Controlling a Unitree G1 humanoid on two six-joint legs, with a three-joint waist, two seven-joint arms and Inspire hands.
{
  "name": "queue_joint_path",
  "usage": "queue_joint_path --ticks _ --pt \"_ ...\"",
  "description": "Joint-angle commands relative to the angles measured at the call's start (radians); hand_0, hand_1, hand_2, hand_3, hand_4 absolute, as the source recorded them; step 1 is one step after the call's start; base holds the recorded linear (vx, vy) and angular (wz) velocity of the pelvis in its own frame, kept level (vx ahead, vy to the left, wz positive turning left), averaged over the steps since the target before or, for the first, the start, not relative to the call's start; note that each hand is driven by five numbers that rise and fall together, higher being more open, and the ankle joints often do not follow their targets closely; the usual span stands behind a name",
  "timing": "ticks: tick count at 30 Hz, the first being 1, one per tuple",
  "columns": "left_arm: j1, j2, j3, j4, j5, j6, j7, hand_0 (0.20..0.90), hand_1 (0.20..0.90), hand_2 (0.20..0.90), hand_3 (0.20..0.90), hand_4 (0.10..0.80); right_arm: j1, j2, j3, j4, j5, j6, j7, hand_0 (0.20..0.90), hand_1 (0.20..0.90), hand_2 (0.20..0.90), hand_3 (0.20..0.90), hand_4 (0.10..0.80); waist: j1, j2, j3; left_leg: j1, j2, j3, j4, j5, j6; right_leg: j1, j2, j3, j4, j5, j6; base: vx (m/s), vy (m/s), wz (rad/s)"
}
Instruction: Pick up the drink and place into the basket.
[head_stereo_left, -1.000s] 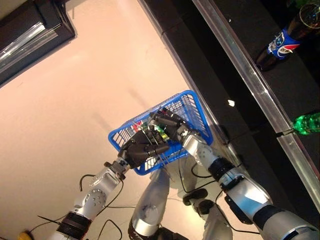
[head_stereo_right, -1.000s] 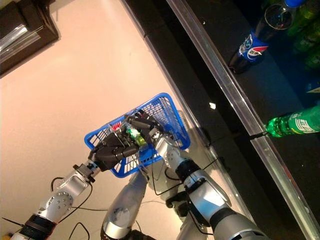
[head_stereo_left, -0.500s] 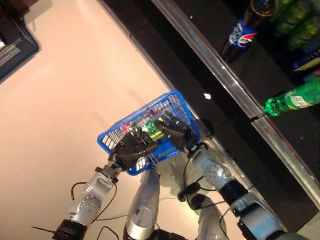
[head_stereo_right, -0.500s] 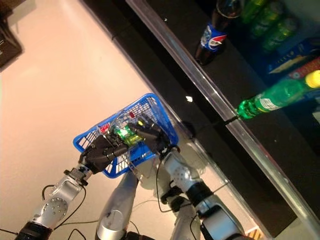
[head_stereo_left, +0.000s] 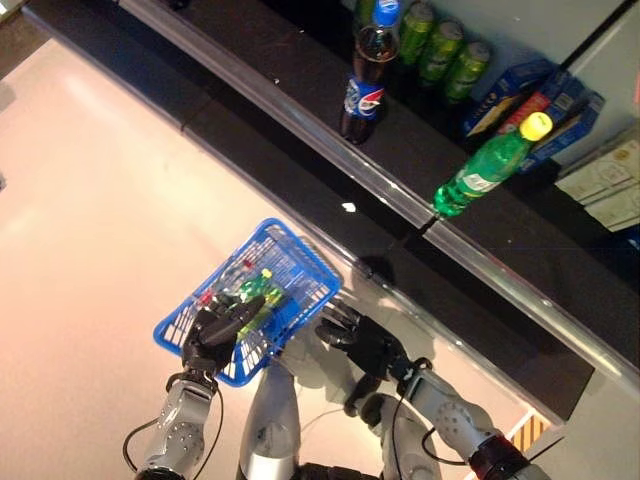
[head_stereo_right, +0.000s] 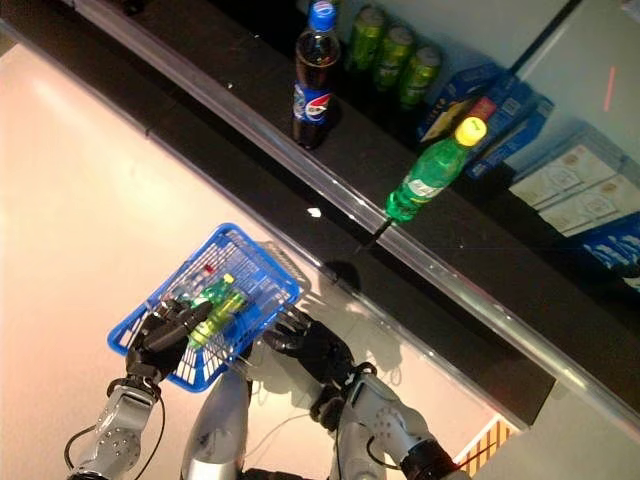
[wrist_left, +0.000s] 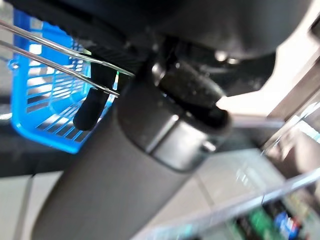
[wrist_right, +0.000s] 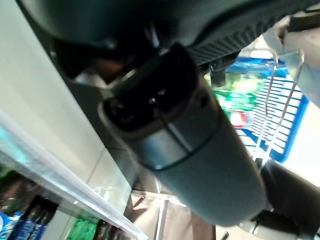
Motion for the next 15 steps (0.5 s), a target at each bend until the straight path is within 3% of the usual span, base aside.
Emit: queue_joint_path --ticks 1,5,9,15 --pt "0.051 0.006 0.031 -0.138 0.07 -0.169 0.02 0.3 0.3 0.3 0.2 0.1 0.045 0.005 -0.025 -0.036 -0.037 -0.023 0.056 0.9 0.9 0.9 0.9 0.8 -0.023 0.026 -0.174 0.024 0.004 0.033 -0.01 0.021 0.01 0.064 -0.035 0.045 -0.095 0.095 0.044 0.063 0.004 -0.24" --pt "0.082 -0.027 0.093 0.03 0.044 -0.127 0.08 0.3 0.3 0.3 0.2 0.1 0.115 0.028 -0.068 0.049 -0.143 0.01 0.005 0.9 0.9 0.9 0.9 0.8 -0.059 0.027 -0.246 0.07 0.026 0.066 -0.051 0.032 0.002 0.101 -0.038 0.059 -0.151 0.119 0.057 0.085 0.019 -0.16" --pt "0.065 -0.062 0.136 0.278 0.008 -0.108 0.082 0.3 0.3 0.3 0.2 0.1 0.108 0.041 -0.114 0.397 -0.353 -0.012 -0.033 0.9 0.9 0.9 0.9 0.8 -0.076 0.035 -0.329 0.124 0.049 0.096 -0.115 0.043 -0.01 0.144 -0.044 0.066 -0.215 0.141 0.072 0.116 0.006 -0.22" --pt "0.037 -0.077 0.175 0.559 0.092 -0.046 0.122 0.3 0.3 0.3 0.2 0.1 0.071 0.072 -0.204 0.767 -0.457 -0.043 -0.119 0.9 0.9 0.9 0.9 0.8 -0.085 0.059 -0.388 0.165 0.061 0.105 -0.161 0.044 -0.02 0.184 -0.044 0.063 -0.269 0.154 0.083 0.051 -0.008 -0.14"
